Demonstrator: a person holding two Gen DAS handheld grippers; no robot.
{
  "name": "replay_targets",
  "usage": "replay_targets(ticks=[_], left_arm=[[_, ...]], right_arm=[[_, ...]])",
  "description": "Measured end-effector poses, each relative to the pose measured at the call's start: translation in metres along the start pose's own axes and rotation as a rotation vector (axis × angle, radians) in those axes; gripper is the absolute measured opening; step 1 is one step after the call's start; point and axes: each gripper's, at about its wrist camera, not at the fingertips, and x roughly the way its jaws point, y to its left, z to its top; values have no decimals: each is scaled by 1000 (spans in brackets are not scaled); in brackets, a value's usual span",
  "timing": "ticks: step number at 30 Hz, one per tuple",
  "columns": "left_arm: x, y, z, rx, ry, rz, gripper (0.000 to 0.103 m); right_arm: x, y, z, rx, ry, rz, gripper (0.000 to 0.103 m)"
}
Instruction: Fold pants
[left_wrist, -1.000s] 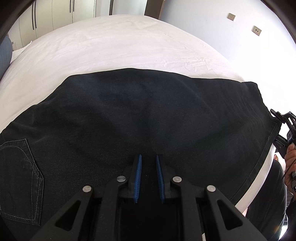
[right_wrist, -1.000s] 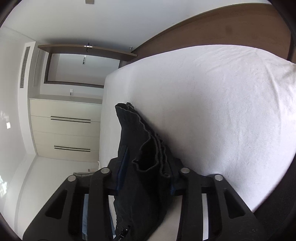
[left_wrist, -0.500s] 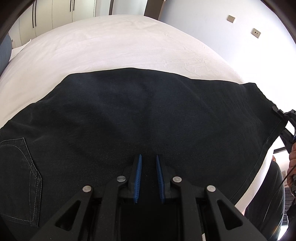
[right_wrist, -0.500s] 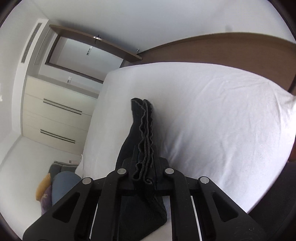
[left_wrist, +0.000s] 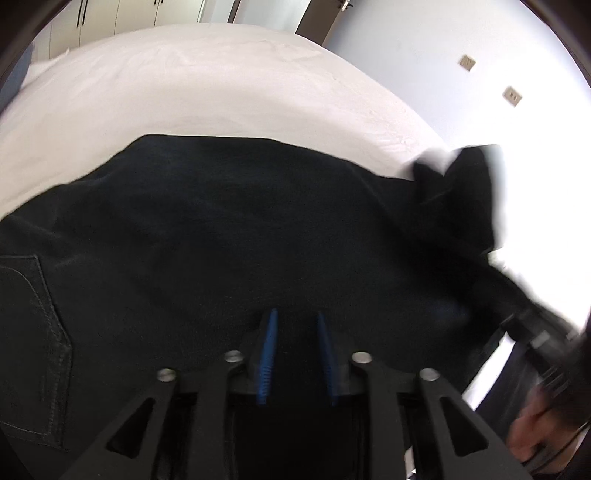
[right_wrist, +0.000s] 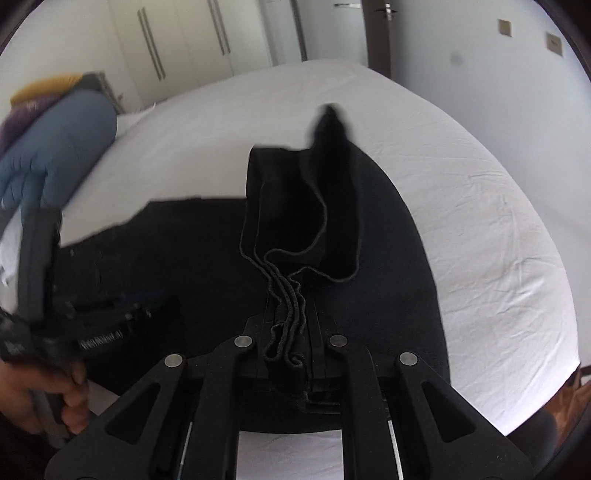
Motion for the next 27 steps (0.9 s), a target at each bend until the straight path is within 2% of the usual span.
replay_targets(ticks=[1,2,4,13,16,19,20,21,22,23,24,25,27], left_arm=[[-2,1,1,-20,-1,-32,49],[-3,0,2,-29,-1,-47,54],[-5,-6,4,-38,0,-73,72],[10,-27,34,-171,46,-323,84],[19,-28,46,-225,69,-363,87],[30,-28,60,-244,94,-367,87],[33,-29,63,-242,101,-361,86],[36,-29,66,-240,110,-355,80],[40,-30,69,-239,123,-353,60],[45,-31,72,-238,144,-356,46],[49,-33,74,-232,166,-351,22],[50,-34,77,-221,169,-345,14],[45,-35,75,-185,164,-338,9]], right_arm=[[6,9,-5,-43,16,-19,9],[10,16,-10,-67,26,-27,9],[16,24,-14,-92,28,-49,9],[6,37,-15,-119,-59,-88,9],[-6,41,-22,-142,-89,-95,9],[-8,44,-24,-146,-99,-90,9],[-10,45,-25,-151,-102,-91,9],[-11,47,-26,-159,-106,-92,9],[-13,49,-27,-166,-110,-91,9],[-20,47,-29,-170,-113,-90,9],[-21,49,-30,-176,-116,-88,9],[-23,52,-31,-186,-118,-88,9],[-26,59,-33,-210,-122,-92,9]])
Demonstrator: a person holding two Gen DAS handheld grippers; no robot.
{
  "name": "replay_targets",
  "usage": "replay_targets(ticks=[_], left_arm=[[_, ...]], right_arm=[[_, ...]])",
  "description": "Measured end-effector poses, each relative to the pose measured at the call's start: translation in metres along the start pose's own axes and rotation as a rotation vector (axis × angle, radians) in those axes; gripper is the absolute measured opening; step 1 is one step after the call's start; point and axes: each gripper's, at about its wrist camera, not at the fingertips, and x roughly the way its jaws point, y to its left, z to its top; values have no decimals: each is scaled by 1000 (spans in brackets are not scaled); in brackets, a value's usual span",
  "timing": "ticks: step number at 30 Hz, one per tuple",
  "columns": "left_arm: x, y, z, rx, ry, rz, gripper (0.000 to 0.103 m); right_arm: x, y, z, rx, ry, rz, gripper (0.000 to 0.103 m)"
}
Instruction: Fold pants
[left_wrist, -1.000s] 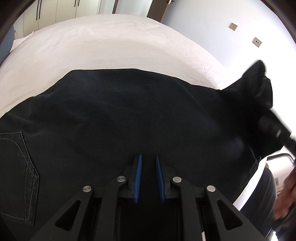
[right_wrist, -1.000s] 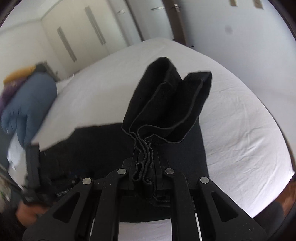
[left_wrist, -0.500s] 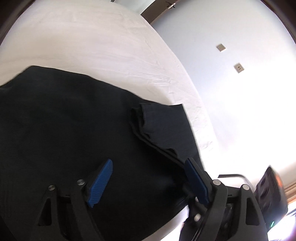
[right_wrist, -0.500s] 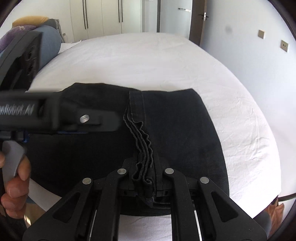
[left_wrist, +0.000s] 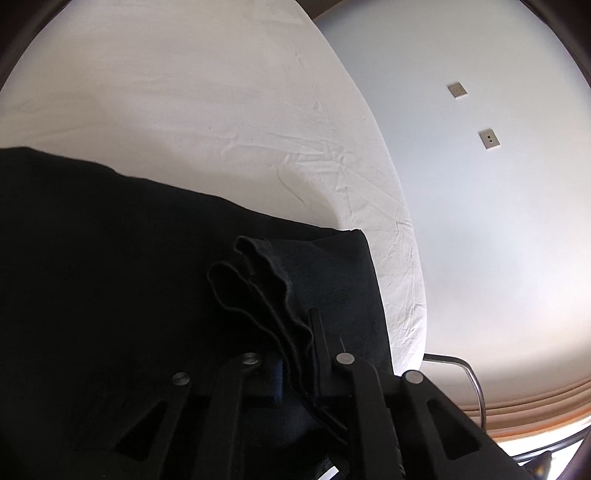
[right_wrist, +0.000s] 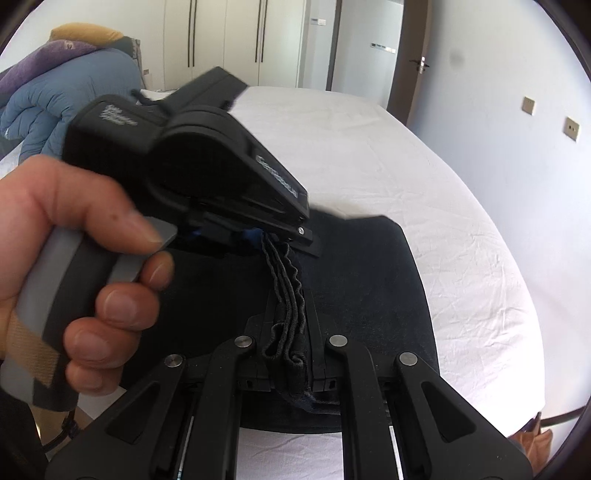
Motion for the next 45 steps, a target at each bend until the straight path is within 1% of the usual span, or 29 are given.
replay_targets(ticks=[5,7,10,12,15,20,22,24,26,31,32,35,36,41,42,43,44,45], left_arm=[[-25,0,6,125,8,59,8],[-39,4,6,183,16,95,9],[-63,19,6,221,23,133,9],[-75,32,8,225,30,154,9],[-97,60,8,201,35,176,9],[-110,91,6,175,45,227,9],[-115,103,1,164,45,242,9],[-118,110,-1,152,37,238,9],[-118,108,1,149,28,241,9],[-122,111,0,178,25,274,10],[-128,120,-5,180,25,275,10],[-125,124,-5,173,15,284,13],[-127,127,-7,167,9,284,14],[-134,135,-13,148,-10,283,15],[-135,135,-13,143,-12,286,18],[-137,135,-12,140,-19,295,20],[-140,134,-13,145,-29,309,23],[-145,132,-14,153,-47,345,33]], right_arm=[[-7,20,3,-44,-8,24,9],[-7,36,7,-71,-12,50,9],[-6,61,11,-91,-8,112,9],[-3,79,15,-107,-2,153,9],[7,107,18,-109,27,229,9],[30,150,17,-98,99,325,9],[35,162,15,-92,120,347,9],[40,173,12,-95,140,358,9],[45,183,8,-102,157,360,9],[61,189,-4,-114,186,367,9],[63,192,-6,-120,190,366,9],[76,197,-11,-120,210,366,10],[72,188,-4,-118,214,368,12],[77,190,-11,-119,213,378,13],[77,190,-13,-118,211,382,14],[84,177,-12,-115,218,391,14],[85,174,-13,-107,229,403,15],[87,169,-14,-92,242,425,18]])
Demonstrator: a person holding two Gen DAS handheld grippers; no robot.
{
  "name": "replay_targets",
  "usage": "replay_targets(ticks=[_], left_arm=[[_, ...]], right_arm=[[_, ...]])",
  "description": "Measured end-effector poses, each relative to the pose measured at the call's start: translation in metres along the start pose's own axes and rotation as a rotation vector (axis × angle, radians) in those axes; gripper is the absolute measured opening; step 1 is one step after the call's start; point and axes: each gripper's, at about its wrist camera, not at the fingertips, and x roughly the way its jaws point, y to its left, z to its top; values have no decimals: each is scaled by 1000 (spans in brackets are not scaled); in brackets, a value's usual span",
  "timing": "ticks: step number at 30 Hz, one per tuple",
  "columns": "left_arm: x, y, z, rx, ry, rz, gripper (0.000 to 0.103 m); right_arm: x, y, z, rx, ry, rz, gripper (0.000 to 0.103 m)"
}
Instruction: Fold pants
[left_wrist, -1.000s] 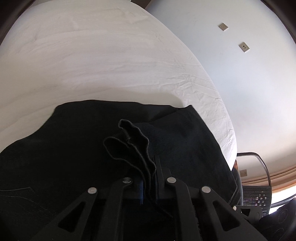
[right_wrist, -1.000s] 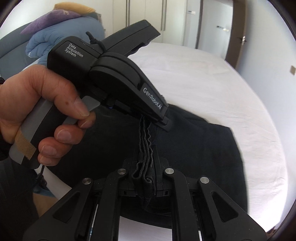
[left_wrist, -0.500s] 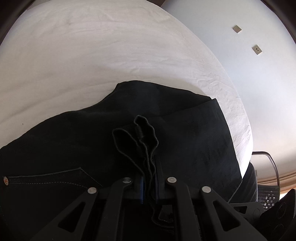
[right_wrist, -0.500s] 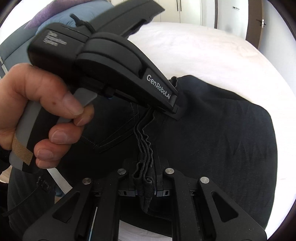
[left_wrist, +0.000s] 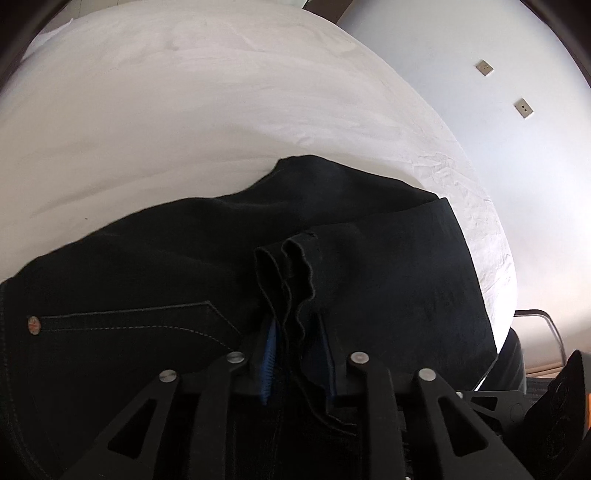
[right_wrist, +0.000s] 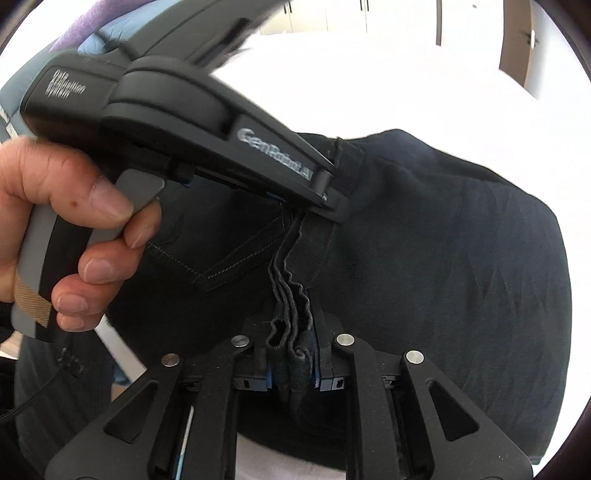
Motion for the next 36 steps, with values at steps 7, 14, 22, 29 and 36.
replay_targets(ticks=[7,14,22,29,36], left_arm=[[-36,-10,-8,-18,-156,214,50],[-29,-64,-53,52,-186,214,50],[-1,-67,-66,111,-104,263,61],[0,-56,-68,104,-102,249,68],[-2,-62,-76,122,-113,272,69]], right_arm=[[-46,-54,-33,189,-27,207,27],[-92,-160,-67,467,-155,248,27],[-61,-274,-47,645,-155,494,27],[14,-361,11,711,-10,594,27],[48,-388,-13,721,91,649,20]])
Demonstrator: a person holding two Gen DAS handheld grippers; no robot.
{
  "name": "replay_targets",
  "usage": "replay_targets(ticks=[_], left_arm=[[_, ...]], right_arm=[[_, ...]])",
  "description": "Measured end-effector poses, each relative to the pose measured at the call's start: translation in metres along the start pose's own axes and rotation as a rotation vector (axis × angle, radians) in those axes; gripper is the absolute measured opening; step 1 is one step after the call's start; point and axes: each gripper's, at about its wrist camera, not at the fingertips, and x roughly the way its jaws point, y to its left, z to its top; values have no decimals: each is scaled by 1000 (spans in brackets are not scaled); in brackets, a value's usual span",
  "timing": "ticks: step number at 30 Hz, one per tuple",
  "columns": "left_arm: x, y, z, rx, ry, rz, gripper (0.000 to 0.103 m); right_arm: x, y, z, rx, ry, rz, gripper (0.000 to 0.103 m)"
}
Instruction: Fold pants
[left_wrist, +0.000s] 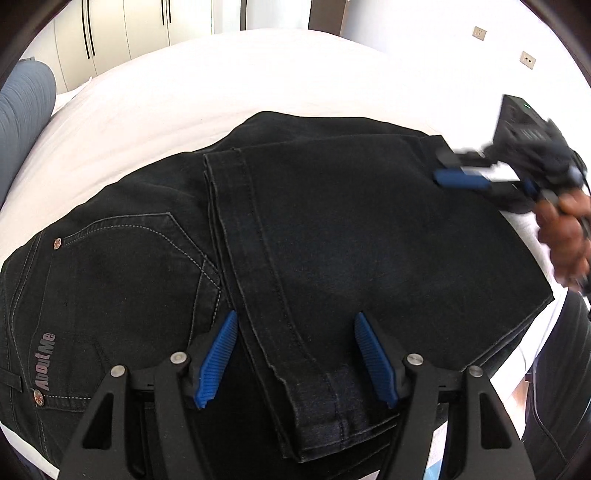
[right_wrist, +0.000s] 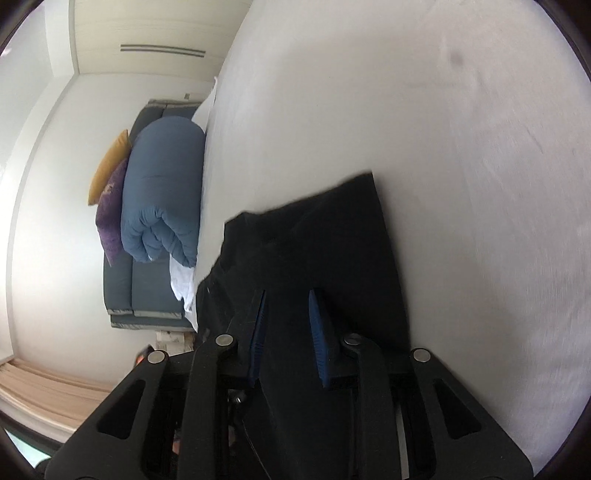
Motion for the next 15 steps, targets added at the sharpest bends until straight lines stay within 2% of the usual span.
replay_targets(ticks=[6,10,13,15], left_arm=[[-3,-18,0,-1,-8,5,69],[-3,-23,-6,-1,-13,7,69],[-2,-22,-8,-2,-18,7,69],[1,-21,-10,-2,-22,7,69]], right_arm=[[-7,9,-77,-84,106,-27,20],[-18,19,-123,-91,110,-39,20],[-34,30,-173,-87,107,-47,20],[-41,34,-187,-97,104,-70,21]])
